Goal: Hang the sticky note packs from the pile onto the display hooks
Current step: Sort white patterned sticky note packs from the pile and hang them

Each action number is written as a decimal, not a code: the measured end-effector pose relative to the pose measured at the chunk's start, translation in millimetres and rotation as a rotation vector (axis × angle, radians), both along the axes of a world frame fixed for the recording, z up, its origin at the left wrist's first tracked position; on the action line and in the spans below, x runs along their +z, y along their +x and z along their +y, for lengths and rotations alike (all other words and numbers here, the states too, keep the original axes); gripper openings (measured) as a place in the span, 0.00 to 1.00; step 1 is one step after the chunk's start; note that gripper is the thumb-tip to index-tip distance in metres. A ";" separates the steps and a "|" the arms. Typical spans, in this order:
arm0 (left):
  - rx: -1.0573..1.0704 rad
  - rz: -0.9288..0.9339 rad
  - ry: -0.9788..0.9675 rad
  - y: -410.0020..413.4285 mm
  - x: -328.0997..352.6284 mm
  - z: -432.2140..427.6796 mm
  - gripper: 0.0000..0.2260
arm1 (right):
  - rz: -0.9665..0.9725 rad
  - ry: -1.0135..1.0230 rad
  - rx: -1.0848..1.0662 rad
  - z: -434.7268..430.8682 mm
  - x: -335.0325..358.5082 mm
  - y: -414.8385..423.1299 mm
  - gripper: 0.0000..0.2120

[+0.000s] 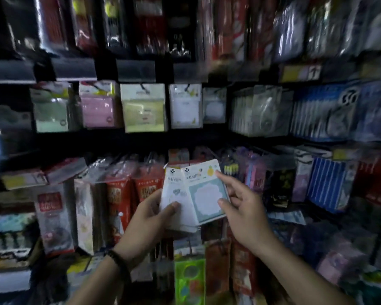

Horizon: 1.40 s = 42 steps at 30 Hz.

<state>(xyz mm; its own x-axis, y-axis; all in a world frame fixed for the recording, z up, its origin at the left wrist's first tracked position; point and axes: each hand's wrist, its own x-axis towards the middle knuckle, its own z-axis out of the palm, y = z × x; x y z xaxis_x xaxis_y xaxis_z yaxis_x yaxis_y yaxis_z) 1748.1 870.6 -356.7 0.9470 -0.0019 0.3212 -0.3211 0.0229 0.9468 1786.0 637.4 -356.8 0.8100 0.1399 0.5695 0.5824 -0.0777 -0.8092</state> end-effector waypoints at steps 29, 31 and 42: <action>0.316 -0.323 0.142 84.2 153.0 -1.3 0.11 | -0.263 0.140 -0.247 -31.5 165.5 134.0 0.31; 0.323 -0.333 0.155 86.1 153.4 -0.2 0.10 | -0.264 0.111 -0.255 -31.8 165.1 140.1 0.32; 0.274 -0.266 0.078 87.0 156.7 4.3 0.10 | -0.093 -0.262 -0.492 -9.5 200.8 165.0 0.29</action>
